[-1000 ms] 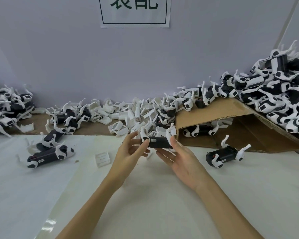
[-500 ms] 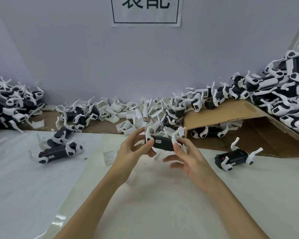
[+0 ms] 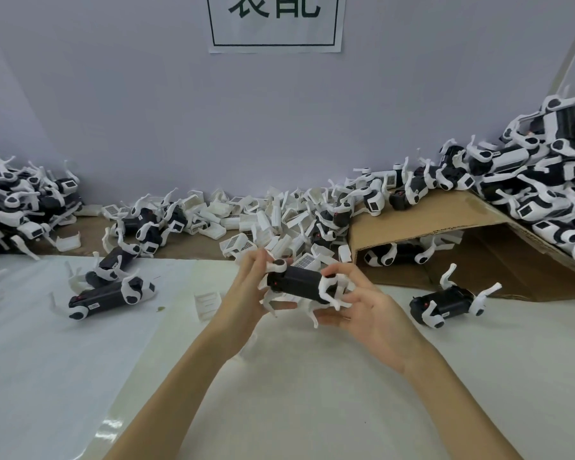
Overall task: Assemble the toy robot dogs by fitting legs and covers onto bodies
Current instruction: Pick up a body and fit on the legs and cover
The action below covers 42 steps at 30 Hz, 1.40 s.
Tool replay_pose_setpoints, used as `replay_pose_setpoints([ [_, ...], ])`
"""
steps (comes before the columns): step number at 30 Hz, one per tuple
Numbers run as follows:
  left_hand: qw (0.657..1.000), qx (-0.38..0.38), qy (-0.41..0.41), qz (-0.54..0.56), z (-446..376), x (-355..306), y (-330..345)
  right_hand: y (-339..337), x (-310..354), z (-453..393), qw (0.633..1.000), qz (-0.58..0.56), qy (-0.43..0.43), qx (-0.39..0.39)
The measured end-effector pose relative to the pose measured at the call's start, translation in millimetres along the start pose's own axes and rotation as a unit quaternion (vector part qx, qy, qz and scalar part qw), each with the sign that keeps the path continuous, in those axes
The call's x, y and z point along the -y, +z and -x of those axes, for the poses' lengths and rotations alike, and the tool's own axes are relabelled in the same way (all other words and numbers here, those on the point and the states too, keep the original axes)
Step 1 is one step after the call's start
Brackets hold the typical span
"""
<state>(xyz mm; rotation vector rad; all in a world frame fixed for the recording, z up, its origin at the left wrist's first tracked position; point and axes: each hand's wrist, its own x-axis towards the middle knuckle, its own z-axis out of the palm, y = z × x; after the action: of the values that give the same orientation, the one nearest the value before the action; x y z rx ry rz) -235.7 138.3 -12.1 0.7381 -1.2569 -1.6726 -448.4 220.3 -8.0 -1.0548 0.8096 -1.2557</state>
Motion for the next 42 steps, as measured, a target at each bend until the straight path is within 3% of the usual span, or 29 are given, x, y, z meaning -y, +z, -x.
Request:
replay_pose_setpoints([
  [3,1.0,-0.02,0.014,-0.012,-0.5,3.0,-3.4,7.1,-3.8,0.2,0.989,0.125,-0.045,-0.061],
  [5,1.0,0.006,-0.001,0.028,-1.7,1.4,-6.2,12.6,-5.7,0.7,0.96,0.245,-0.097,-0.098],
  [7,0.999,0.028,0.001,0.04,-1.5,-2.2,-5.2,14.3,-12.1,-0.7,0.94,0.292,-0.129,-0.121],
  [10,0.999,0.033,0.014,0.015,0.3,-4.5,-2.7,13.8,-14.5,-4.3,0.96,0.197,-0.116,-0.164],
  [14,0.991,0.01,0.039,-0.127,4.6,0.6,0.6,6.9,-8.7,-4.9,0.976,0.09,-0.089,-0.176],
  [19,0.986,0.001,0.091,-0.142,7.1,3.9,2.0,3.3,-4.8,-1.9,0.979,0.11,-0.107,-0.132],
  [22,0.987,0.006,0.107,-0.118,8.2,2.6,3.6,5.7,-6.3,-3.4,0.973,0.131,-0.099,-0.161],
  [24,0.988,0.002,0.117,-0.103,8.8,2.9,4.3,11.8,-9.3,-2.3,0.928,0.279,-0.091,-0.231],
  [26,0.981,-0.02,0.149,-0.126,9.5,3.6,5.9,9.5,-17.8,-2.4,0.834,0.451,-0.124,-0.293],
  [27,0.968,-0.038,0.182,-0.166,9.9,3.9,6.7,9.6,-18.0,-2.1,0.823,0.463,-0.135,-0.299],
  [30,0.875,-0.042,0.341,-0.341,10.2,9.4,11.9,16.9,-14.9,-3.9,0.95,0.227,-0.062,-0.205],
  [32,0.838,0.003,0.375,-0.397,14.3,14.8,20.1,24.1,-12.0,-5.0,0.982,0.115,-0.011,-0.147],
  [34,0.833,0.049,0.357,-0.419,17.9,19.7,25.9,23.4,-13.7,-6.5,0.987,0.061,0.005,-0.15],
  [37,0.843,0.063,0.358,-0.397,23.0,24.1,29.6,15.4,-17.0,-5.4,0.981,0.081,-0.005,-0.178],
  [42,0.834,-0.09,0.394,-0.377,22.7,7.9,29.7,13.2,-18.4,-2.1,0.961,0.232,-0.083,-0.128],
])
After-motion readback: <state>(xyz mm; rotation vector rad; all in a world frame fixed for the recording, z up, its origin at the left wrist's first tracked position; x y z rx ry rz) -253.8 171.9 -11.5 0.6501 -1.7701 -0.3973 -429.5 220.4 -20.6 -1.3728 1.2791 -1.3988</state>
